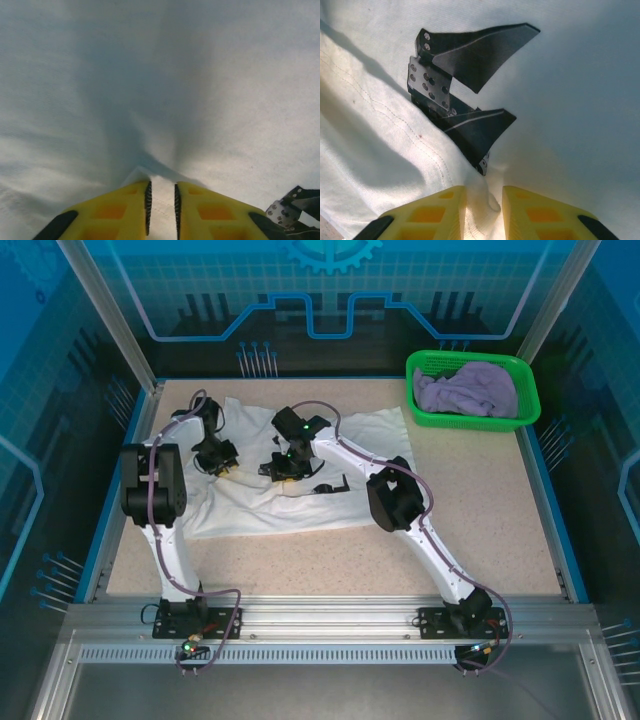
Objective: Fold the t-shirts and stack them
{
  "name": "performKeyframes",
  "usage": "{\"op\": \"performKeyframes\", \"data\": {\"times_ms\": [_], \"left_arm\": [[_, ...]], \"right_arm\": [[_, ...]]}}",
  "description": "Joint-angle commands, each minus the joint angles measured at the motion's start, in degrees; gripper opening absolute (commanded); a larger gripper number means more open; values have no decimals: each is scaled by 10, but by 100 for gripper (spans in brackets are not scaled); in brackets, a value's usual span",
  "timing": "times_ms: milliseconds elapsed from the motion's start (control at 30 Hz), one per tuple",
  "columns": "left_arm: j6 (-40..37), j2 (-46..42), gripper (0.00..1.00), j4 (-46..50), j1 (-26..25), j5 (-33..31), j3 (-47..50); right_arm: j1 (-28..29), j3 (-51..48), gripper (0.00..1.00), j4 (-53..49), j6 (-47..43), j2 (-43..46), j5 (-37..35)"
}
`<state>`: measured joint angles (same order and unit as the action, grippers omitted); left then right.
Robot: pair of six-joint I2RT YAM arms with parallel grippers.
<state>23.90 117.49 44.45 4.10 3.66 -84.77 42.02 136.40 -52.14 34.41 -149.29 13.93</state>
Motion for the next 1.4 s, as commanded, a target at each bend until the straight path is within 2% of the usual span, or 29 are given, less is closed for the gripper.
{"op": "performKeyframes", "data": {"times_ms": [0, 67, 133, 267, 467, 833, 900, 1000, 1100, 1367], "left_arm": [[-10, 8, 18, 5, -4, -12, -16], [-12, 8, 20, 9, -4, -18, -18], [-17, 4, 39, 17, -4, -31, -22], [-21, -13, 48, 23, -5, -61, -21], [-28, 3, 47, 26, -16, -76, -25], [-32, 20, 36, 25, -25, -82, -34], [-35, 20, 36, 30, -25, -95, -35], [-39, 13, 44, 32, -25, -113, -28], [-38, 9, 44, 28, -26, -113, -23], [-38, 29, 31, 30, -37, -106, -36]], "right_arm": [[2, 6, 25, -16, -8, -3, 3], [1, 6, 25, -17, -6, -3, 3], [1, 6, 25, -17, -7, -3, 5], [1, 4, 24, -18, -9, 0, 3], [0, -1, 24, -18, -7, -1, 7], [-1, -6, 24, -18, -7, 3, 10], [-2, -7, 24, -17, -6, 4, 10], [-2, -8, 24, -17, -6, 5, 10], [-3, -11, 24, -17, -6, 7, 10], [-4, -14, 24, -15, -4, 6, 14]]}}
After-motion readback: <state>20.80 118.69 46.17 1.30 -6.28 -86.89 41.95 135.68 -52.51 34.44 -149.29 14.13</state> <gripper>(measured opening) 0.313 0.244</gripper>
